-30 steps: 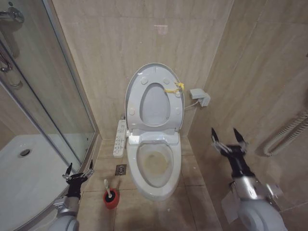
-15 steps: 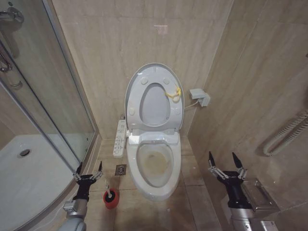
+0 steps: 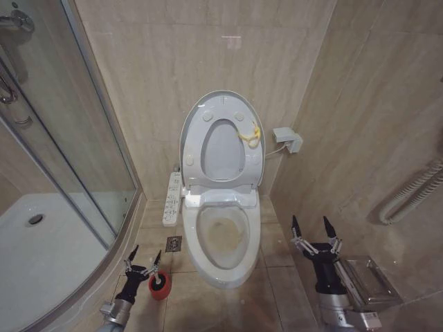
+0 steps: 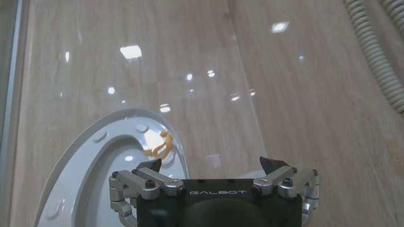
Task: Open the toilet lid, clean the toilet bowl with a toilet brush, close the toilet lid, and flush.
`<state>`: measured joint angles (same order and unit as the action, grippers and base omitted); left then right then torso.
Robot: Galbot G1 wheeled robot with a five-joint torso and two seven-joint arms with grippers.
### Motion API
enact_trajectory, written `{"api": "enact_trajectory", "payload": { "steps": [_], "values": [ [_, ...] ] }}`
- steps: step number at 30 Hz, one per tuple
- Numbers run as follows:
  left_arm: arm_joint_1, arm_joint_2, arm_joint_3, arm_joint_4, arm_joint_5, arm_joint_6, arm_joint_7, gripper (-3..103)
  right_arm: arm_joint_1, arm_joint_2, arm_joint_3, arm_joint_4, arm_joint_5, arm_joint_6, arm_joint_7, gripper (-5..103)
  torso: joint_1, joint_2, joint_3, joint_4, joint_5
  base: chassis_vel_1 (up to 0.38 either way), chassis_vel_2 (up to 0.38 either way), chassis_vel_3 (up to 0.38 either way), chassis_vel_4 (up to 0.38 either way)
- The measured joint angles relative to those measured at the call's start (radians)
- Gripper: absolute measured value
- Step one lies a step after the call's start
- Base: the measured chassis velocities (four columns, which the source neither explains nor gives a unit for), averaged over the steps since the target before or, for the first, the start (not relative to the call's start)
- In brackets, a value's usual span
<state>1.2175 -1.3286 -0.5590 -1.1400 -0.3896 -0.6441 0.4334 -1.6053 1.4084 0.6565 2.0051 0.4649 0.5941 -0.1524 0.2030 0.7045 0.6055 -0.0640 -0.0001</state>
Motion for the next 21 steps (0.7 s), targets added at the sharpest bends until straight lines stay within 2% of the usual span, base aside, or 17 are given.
{"api": "enact_trajectory", "payload": {
  "steps": [5,10,18,21],
  "values": [
    [-0.039,-0.033,-0.008,0.109,0.027,-0.027,-0.003,100,0.028,-0.013,0.003,-0.027,0.083,0.032,-0.021,100,0.0,0.0,0.0,-0.0001,0.0002,0.0,0.0,0.0,0.0],
    [-0.06,-0.049,-0.022,0.164,0.053,-0.032,-0.027,100,0.053,-0.025,0.013,-0.048,0.132,0.042,-0.029,100,0.0,0.0,0.0,0.0,0.0002,0.0,0.0,0.0,0.0],
    [-0.118,-0.053,-0.01,0.232,0.106,-0.031,-0.05,100,0.06,-0.034,0.022,-0.046,0.151,0.042,-0.03,100,0.0,0.0,0.0,0.0001,0.0002,0.0,0.0,0.0,0.0],
    [-0.152,-0.059,0.01,0.266,0.179,-0.029,-0.064,100,0.047,-0.034,0.021,-0.037,0.147,0.042,-0.034,100,0.0,0.0,0.0,-0.0005,0.0002,0.0,0.0,0.0,0.0]
  ]
}}
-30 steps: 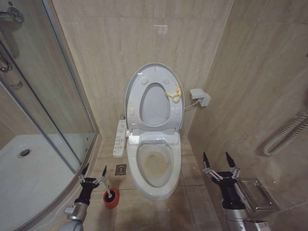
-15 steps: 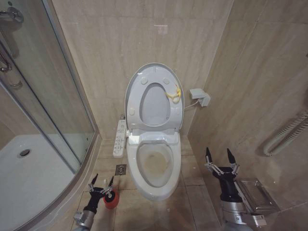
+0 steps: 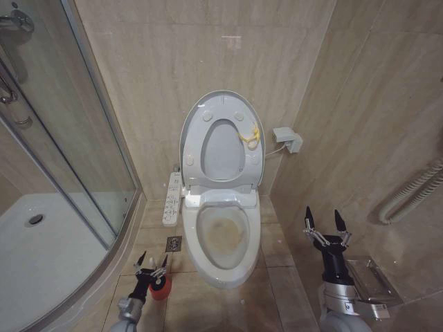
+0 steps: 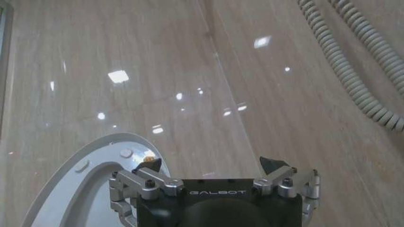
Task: Open the toilet lid, clean the toilet bowl with a toilet brush, close the toilet lid, and flush.
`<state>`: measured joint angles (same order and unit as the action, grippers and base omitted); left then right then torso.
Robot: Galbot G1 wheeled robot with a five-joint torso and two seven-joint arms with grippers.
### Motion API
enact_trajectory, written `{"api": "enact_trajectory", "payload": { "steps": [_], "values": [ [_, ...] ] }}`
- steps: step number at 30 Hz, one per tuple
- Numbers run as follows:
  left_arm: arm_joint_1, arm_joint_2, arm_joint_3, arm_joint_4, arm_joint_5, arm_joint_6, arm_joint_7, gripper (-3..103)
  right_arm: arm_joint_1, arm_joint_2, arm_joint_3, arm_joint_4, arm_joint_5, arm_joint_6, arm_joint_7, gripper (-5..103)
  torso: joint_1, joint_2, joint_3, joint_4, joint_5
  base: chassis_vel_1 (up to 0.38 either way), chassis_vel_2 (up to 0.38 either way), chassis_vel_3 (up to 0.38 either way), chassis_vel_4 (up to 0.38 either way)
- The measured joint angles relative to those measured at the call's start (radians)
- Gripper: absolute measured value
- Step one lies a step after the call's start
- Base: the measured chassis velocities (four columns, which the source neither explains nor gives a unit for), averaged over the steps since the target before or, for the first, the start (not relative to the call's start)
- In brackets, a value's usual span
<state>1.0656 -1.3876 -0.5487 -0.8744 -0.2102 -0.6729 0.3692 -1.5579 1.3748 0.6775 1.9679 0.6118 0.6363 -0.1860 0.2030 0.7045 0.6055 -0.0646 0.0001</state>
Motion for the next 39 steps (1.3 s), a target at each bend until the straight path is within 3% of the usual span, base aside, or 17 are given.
{"api": "enact_trajectory", "payload": {
  "steps": [4,9,20,25,26,32,33,39],
  "values": [
    [0.023,-0.002,0.005,-0.015,0.061,0.008,-0.052,100,0.001,-0.002,0.002,0.003,-0.001,0.0,0.0,100,0.0,0.0,0.0,0.0005,-0.0001,0.0,0.0,0.0,0.0],
    [0.069,0.009,0.007,-0.059,0.069,0.009,-0.09,100,0.01,-0.004,0.009,-0.009,-0.001,0.0,0.001,100,0.0,0.0,0.0,0.0008,-0.0001,0.0,0.0,0.0,0.0],
    [0.073,0.007,0.015,-0.082,0.063,-0.002,-0.086,93,0.017,0.007,0.009,-0.03,-0.007,0.006,-0.002,100,0.0,0.0,0.0,0.0004,-0.0001,0.0,0.0,0.0,0.0],
    [0.07,0.0,0.012,-0.064,0.069,-0.003,-0.051,93,0.019,0.0,0.008,-0.031,-0.007,0.006,-0.002,100,0.0,0.0,0.0,0.0004,-0.0001,0.0,0.0,0.0,0.0],
    [0.07,-0.001,0.009,-0.057,0.072,-0.003,-0.045,68,0.024,-0.004,0.008,-0.033,-0.007,0.006,-0.002,100,0.0,0.0,0.0,0.0005,-0.0001,0.0,0.0,0.0,0.0],
    [0.074,-0.008,-0.006,-0.053,0.072,-0.004,-0.043,68,0.03,-0.02,0.012,-0.038,-0.003,0.005,0.0,100,0.0,0.0,0.0,0.0005,-0.0001,0.0,0.0,0.0,0.0],
    [0.075,-0.01,-0.008,-0.056,0.072,-0.004,-0.044,40,0.029,-0.022,0.013,-0.041,-0.002,0.006,0.0,100,0.0,0.0,0.0,0.0006,-0.0001,0.0,0.0,0.0,0.0],
    [0.095,-0.015,-0.023,-0.091,0.072,-0.004,-0.047,40,0.027,-0.027,0.013,-0.059,0.006,0.019,0.0,100,0.0,0.0,0.0,0.0006,0.0,0.0,0.0,0.0,0.0]
  ]
}}
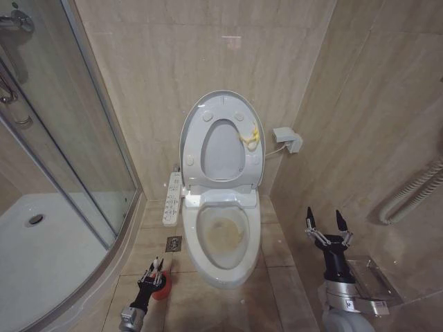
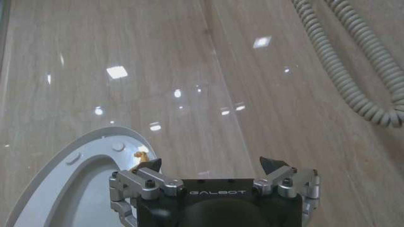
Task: Open the toilet lid, clean the toilet bowl with a toilet brush, close the toilet lid, and flush.
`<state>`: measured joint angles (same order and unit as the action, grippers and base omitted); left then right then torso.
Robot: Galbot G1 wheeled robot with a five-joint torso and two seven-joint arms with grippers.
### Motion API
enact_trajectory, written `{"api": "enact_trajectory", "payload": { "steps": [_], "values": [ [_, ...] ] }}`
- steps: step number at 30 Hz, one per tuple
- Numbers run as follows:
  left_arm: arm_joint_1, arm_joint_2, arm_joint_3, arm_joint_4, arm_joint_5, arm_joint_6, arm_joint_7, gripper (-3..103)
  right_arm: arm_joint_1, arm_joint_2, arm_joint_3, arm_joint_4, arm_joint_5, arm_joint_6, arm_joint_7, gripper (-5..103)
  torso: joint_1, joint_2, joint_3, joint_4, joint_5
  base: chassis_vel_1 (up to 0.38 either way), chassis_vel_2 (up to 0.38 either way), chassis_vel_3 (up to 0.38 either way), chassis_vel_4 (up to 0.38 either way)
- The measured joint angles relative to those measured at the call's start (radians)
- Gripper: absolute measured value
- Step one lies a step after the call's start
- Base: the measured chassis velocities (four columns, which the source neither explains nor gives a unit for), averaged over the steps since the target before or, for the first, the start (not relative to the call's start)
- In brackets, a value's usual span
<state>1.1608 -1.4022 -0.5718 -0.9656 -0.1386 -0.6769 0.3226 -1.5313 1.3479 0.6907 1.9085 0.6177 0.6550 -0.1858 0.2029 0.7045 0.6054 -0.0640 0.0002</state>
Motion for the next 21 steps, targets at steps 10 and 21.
{"api": "enact_trajectory", "payload": {
  "steps": [10,21],
  "values": [
    [0.069,0.004,-0.023,-0.133,-0.004,0.005,-0.034,19,0.001,-0.004,-0.006,-0.015,0.009,0.011,-0.002,100,0.0,0.0,0.0,-0.0003,-0.0003,0.0,0.0,0.0,0.0],
    [0.271,0.047,-0.007,-0.583,0.058,0.192,-0.356,19,0.001,-0.008,-0.006,-0.018,0.032,0.023,-0.008,100,0.0,0.0,0.0,-0.0001,-0.0001,0.0,0.0,0.0,0.0]
  ]
}}
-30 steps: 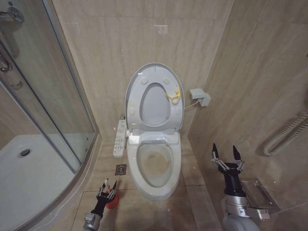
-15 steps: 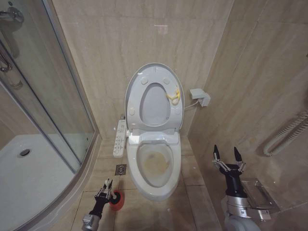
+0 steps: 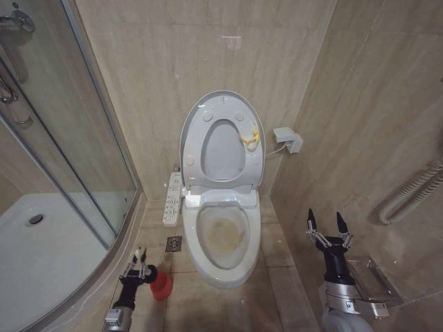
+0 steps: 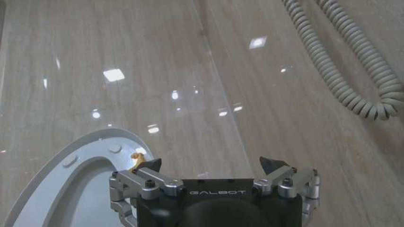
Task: Open the toilet lid, clean the toilet bowl with a toilet brush, close the toilet lid, and flush.
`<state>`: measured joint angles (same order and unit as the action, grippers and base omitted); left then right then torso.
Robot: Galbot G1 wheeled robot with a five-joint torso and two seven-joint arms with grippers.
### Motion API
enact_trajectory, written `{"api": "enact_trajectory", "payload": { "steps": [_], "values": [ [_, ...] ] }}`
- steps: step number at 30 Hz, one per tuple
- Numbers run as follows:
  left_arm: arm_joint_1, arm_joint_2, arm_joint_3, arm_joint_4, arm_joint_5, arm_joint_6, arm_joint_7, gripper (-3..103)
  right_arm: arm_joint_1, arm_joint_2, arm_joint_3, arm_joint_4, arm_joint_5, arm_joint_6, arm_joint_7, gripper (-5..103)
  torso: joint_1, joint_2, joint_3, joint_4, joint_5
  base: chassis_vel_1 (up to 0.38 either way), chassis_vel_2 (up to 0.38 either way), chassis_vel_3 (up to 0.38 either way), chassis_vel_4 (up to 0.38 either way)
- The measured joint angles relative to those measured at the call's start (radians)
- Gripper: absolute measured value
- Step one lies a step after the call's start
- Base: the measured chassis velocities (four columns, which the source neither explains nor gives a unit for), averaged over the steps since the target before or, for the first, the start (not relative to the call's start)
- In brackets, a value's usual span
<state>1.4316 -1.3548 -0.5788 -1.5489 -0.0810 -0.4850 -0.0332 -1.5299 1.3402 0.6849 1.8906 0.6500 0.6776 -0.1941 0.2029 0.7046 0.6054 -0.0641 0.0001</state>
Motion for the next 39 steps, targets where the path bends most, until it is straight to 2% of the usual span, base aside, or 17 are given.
{"api": "enact_trajectory", "payload": {
  "steps": [2,4,6,7,10,15,17,20,21,22,24,26,29,30,33,38,39],
  "values": [
    [0.042,0.012,0.003,-0.11,-0.006,0.055,-0.06,19,-0.001,-0.001,0.001,0.001,0.005,0.002,-0.001,100,0.0,0.0,0.0,0.0001,-0.0002,0.0,0.0,0.0,0.0],
    [0.057,0.016,0.003,-0.158,-0.012,0.08,-0.088,19,-0.003,-0.001,0.001,0.003,0.006,0.002,-0.001,100,0.0,0.0,0.0,0.0001,-0.0001,0.0,0.0,0.0,0.0],
    [0.101,0.03,0.006,-0.306,-0.037,0.162,-0.181,19,-0.005,0.0,0.0,0.008,0.008,0.003,-0.004,100,0.0,0.0,0.0,-0.0001,-0.0003,0.0,0.0,0.0,0.0],
    [0.101,0.03,0.006,-0.306,-0.037,0.162,-0.181,19,-0.005,0.0,0.0,0.008,0.008,0.003,-0.004,100,0.0,0.0,0.0,-0.0001,-0.0003,0.0,0.0,0.0,0.0],
    [0.148,0.049,0.002,-0.48,-0.075,0.264,-0.271,19,-0.006,0.007,-0.007,0.01,0.008,0.004,-0.011,100,0.0,0.0,0.0,0.0001,0.0,0.0,0.0,0.0,0.0],
    [0.174,0.073,0.001,-0.604,-0.12,0.321,-0.295,19,-0.008,0.018,-0.015,0.01,0.001,0.006,-0.021,100,0.0,0.0,0.0,0.0002,0.0,0.0,0.0,0.0,0.0],
    [0.175,0.09,0.006,-0.657,-0.156,0.328,-0.29,19,-0.009,0.022,-0.02,0.005,-0.008,0.008,-0.028,100,0.0,0.0,0.0,0.0001,-0.0003,0.0,0.0,0.0,0.0],
    [0.129,0.141,0.04,-0.712,-0.266,0.293,-0.193,19,-0.009,0.04,-0.032,-0.016,-0.034,0.017,-0.043,100,0.0,0.0,0.0,-0.0003,-0.0002,0.0,0.0,0.0,0.0],
    [0.129,0.141,0.04,-0.712,-0.266,0.293,-0.193,19,-0.009,0.04,-0.032,-0.016,-0.034,0.017,-0.043,100,0.0,0.0,0.0,-0.0003,-0.0002,0.0,0.0,0.0,0.0],
    [0.105,0.16,0.059,-0.714,-0.299,0.289,-0.161,19,-0.009,0.047,-0.035,-0.022,-0.042,0.017,-0.043,100,0.0,0.0,0.0,0.0002,-0.0001,0.0,0.0,0.0,0.0],
    [0.082,0.176,0.078,-0.714,-0.326,0.289,-0.139,19,-0.008,0.051,-0.037,-0.024,-0.049,0.017,-0.044,100,0.0,0.0,0.0,0.0003,0.0,0.0,0.0,0.0,0.0],
    [0.017,0.213,0.127,-0.688,-0.398,0.281,-0.078,19,-0.002,0.062,-0.043,-0.033,-0.07,0.017,-0.044,100,0.0,0.0,0.0,-0.0005,-0.0001,0.0,0.0,0.0,0.0],
    [-0.068,0.242,0.203,-0.616,-0.472,0.239,-0.02,19,0.012,0.081,-0.054,-0.044,-0.098,0.014,-0.043,100,0.0,0.0,0.0,0.0005,0.0,0.0,0.0,0.0,0.0],
    [-0.068,0.242,0.203,-0.616,-0.472,0.239,-0.02,19,0.012,0.081,-0.054,-0.044,-0.098,0.014,-0.043,100,0.0,0.0,0.0,0.0005,0.0,0.0,0.0,0.0,0.0],
    [-0.156,0.243,0.29,-0.529,-0.493,0.212,0.005,19,0.009,0.098,-0.055,-0.046,-0.114,0.013,-0.043,100,0.0,0.0,0.0,0.0,-0.0003,0.0,0.0,0.0,0.0],
    [-0.329,0.183,0.464,-0.34,-0.455,0.164,0.024,19,-0.006,0.122,-0.048,-0.058,-0.128,0.024,-0.053,100,0.0,0.0,0.0,0.0,0.0,0.0,0.0,0.0,0.0],
    [-0.329,0.183,0.464,-0.34,-0.455,0.164,0.024,19,-0.006,0.122,-0.048,-0.058,-0.128,0.024,-0.053,100,0.0,0.0,0.0,0.0,0.0,0.0,0.0,0.0,0.0]
  ]
}}
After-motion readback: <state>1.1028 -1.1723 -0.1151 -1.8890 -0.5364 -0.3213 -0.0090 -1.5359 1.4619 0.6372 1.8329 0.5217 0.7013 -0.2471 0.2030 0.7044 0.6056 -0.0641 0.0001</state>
